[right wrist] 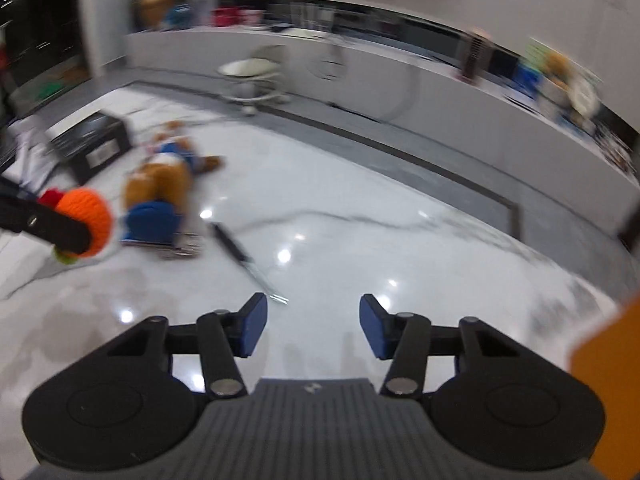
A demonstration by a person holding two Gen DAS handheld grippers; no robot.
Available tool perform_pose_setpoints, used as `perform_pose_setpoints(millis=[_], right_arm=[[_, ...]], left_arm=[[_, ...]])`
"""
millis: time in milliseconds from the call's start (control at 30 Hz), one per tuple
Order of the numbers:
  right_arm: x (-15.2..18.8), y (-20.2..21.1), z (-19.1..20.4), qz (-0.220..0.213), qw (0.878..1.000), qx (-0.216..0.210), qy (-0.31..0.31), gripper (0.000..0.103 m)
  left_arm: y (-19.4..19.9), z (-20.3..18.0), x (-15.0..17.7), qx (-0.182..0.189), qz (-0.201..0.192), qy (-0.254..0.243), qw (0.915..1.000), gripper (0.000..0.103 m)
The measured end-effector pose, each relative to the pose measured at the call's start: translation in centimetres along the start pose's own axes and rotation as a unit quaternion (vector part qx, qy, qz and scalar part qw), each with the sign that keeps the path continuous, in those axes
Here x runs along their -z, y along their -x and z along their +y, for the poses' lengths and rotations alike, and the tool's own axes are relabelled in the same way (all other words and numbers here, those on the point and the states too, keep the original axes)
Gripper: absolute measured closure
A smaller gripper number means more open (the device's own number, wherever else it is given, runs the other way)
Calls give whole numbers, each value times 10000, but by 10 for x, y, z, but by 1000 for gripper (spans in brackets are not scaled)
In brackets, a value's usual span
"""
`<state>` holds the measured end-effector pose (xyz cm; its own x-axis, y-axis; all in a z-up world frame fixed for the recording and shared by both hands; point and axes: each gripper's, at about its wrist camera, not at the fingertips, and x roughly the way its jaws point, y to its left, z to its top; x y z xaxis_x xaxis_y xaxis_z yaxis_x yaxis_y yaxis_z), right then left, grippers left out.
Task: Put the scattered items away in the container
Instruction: 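Close the left gripper on the orange crocheted ball and lift it, then close the right gripper on the black screwdriver while the left gripper holds the orange ball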
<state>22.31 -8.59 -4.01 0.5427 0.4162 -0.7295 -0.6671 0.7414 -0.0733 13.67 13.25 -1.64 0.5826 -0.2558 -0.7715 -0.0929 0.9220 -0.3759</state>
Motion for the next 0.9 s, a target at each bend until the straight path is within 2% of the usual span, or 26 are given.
perform_pose_setpoints(millis=[100,300,600,733,767,900], right_arm=[[-5,-14,17,70,9996,-96,260,57],[-18,-37,30,190,9993,-213,226,57],[-30,-69,40,198,9994,-129,258,57],[-30,-74,36,119,9997,-194,88,57],[-30,-74,35,138,9996,-242,44,59],[-31,-72,40,273,9991,-326,59,84]], left_arm=[[8,12,-5,-51,-99,97,9999,50],[22,38,-13,-156,-280,305,9990,50],[24,54,-9,-171,-185,353,9991,50],[23,56,-9,-160,-175,361,9991,50],[23,56,-9,-159,-168,355,9991,50],[20,53,-8,-159,-128,325,9993,50]])
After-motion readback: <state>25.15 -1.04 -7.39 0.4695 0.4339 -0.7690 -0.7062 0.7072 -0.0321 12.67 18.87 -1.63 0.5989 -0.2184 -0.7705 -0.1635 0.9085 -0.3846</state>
